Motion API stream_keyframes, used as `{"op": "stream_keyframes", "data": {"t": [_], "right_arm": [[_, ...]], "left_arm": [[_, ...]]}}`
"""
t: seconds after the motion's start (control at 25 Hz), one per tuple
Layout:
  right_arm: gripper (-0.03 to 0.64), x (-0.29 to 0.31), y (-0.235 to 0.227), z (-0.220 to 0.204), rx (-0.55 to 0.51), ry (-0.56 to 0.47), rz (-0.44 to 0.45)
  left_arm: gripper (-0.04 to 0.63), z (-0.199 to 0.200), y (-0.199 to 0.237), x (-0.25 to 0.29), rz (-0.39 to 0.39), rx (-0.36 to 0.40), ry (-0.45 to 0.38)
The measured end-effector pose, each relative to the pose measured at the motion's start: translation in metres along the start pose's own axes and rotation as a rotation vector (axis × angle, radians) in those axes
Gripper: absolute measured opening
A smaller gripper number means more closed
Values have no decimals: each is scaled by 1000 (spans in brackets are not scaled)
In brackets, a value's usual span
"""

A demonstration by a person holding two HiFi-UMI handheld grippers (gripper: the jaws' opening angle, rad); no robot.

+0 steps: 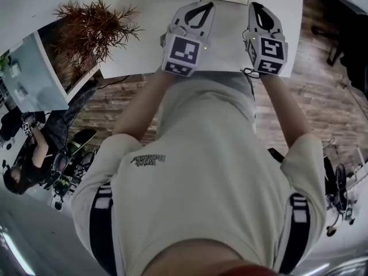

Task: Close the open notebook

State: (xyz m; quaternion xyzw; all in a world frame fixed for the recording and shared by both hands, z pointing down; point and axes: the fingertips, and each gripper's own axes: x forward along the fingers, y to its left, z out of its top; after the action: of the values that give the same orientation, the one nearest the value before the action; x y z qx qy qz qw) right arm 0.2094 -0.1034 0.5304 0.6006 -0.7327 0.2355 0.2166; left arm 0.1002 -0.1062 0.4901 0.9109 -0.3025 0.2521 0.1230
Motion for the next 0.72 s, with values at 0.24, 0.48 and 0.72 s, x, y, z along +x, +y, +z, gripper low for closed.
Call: {"op": "stream_keyframes", "data": {"t": [0.24, 0.48, 0.72], "right_arm": [[9, -27, 40, 91, 38, -194, 151], [9, -39, 126, 157, -97, -291, 352], [9, -3, 172, 121, -200, -117, 398]], "left_arm": [[14, 37, 5, -35, 23, -2, -151], [14, 55, 50, -71, 183, -68, -197], [14, 32, 79, -79, 254, -107, -154]]}}
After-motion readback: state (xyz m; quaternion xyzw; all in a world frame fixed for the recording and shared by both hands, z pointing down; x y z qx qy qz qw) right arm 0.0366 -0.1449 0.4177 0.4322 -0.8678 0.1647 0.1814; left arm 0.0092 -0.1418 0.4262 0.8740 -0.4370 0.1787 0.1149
